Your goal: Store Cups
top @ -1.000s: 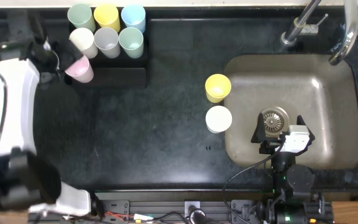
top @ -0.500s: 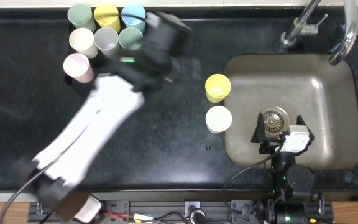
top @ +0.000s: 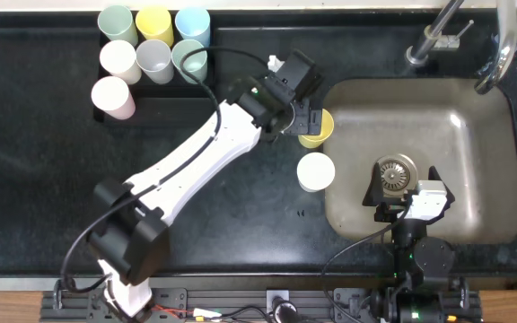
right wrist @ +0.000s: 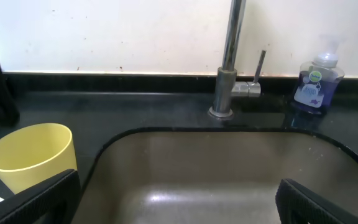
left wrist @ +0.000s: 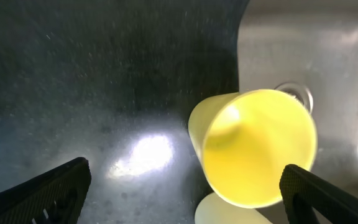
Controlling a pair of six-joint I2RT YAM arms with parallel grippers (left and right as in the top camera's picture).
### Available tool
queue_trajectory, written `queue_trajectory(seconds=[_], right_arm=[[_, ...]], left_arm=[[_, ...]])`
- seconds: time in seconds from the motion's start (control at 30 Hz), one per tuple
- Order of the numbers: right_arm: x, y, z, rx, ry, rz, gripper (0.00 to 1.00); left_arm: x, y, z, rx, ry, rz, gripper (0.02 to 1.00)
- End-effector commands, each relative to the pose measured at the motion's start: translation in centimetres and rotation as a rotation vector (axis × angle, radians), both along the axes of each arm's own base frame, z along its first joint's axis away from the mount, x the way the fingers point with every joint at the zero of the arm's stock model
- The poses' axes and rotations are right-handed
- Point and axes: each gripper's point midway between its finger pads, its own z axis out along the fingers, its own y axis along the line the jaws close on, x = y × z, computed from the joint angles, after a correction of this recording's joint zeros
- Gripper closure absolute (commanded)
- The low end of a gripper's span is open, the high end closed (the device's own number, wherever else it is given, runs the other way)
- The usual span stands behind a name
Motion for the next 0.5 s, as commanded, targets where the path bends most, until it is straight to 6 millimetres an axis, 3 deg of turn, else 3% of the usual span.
queue_trajectory(seconds=[0.03, 0.3, 0.5], right_arm=[[0.0, 0.2, 0.5, 0.005, -0.019, 0.011, 0.005], [0.0, 0.2, 0.5, 0.005, -0.019, 0.011, 0.005], [0.0, 0.2, 0.5, 0.005, -0.018, 0.011, 0.005]], left_arm=[[0.1, -0.7, -1.6, -0.018, 0.049, 0.017, 0.020], [0.9, -1.2, -3.6, -0.022, 0.059, 0.039, 0.018], [1.0, -1.2, -3.7, -0.022, 0.060, 0.045, 0.018]])
